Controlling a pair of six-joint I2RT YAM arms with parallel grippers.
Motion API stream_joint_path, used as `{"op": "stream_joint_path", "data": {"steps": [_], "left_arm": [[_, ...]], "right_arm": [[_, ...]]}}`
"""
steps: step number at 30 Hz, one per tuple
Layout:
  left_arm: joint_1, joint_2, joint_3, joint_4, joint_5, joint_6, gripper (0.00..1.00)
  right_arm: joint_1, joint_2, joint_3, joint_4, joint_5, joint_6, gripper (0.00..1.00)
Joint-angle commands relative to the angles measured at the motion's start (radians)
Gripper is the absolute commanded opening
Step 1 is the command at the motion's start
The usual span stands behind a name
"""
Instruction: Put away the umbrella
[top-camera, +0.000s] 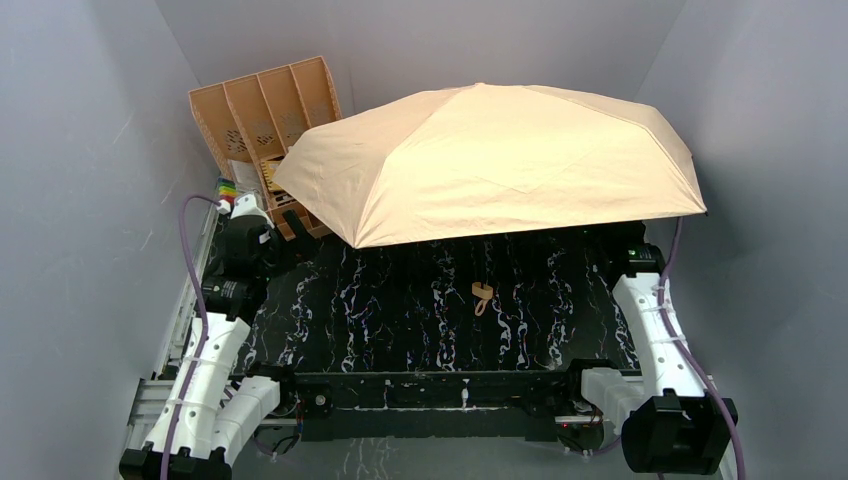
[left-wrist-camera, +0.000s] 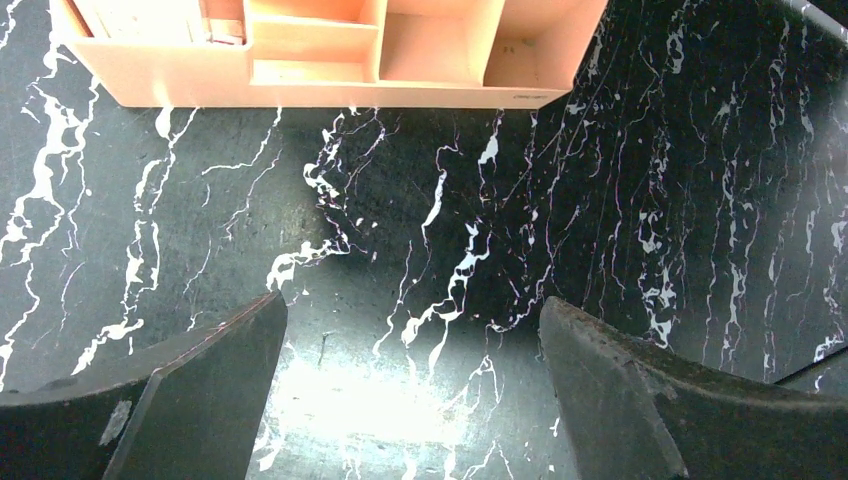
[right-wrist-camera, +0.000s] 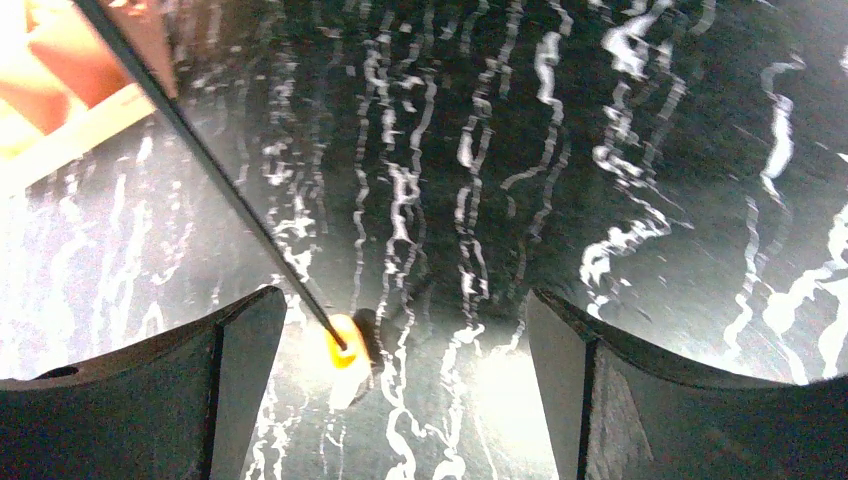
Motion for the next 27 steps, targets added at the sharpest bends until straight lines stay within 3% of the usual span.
{"op": "stream_joint_path", "data": {"steps": [1, 8, 16, 22, 27], "left_arm": [[-0.001, -0.025, -0.011, 0.004, 0.04, 0.005, 0.98], [-0.001, -0.035, -0.052, 0.037, 0.121, -0.015, 0.98], [-0.001, -0.055, -0.099, 0.068, 0.208, -0.056, 0.98], [-0.001, -0.06, -0.118, 0.097, 0.242, -0.064, 0.98], [-0.001, -0.035, -0.126, 0.135, 0.312, -0.044, 0.98]], "right_arm": [[0.0, 0.035, -0.024, 0.2, -0.231, 0.004, 0.99], [0.076, 0.147, -0.084, 0.61, -0.399, 0.155, 0.98], [0.182, 0.356, -0.012, 0.918, -0.34, 0.193, 0.97], [0.199, 0.523, 0.099, 1.018, -0.35, 0.199, 0.86], [0.23, 0.61, 0.187, 1.03, -0.34, 0.212, 0.7]]}}
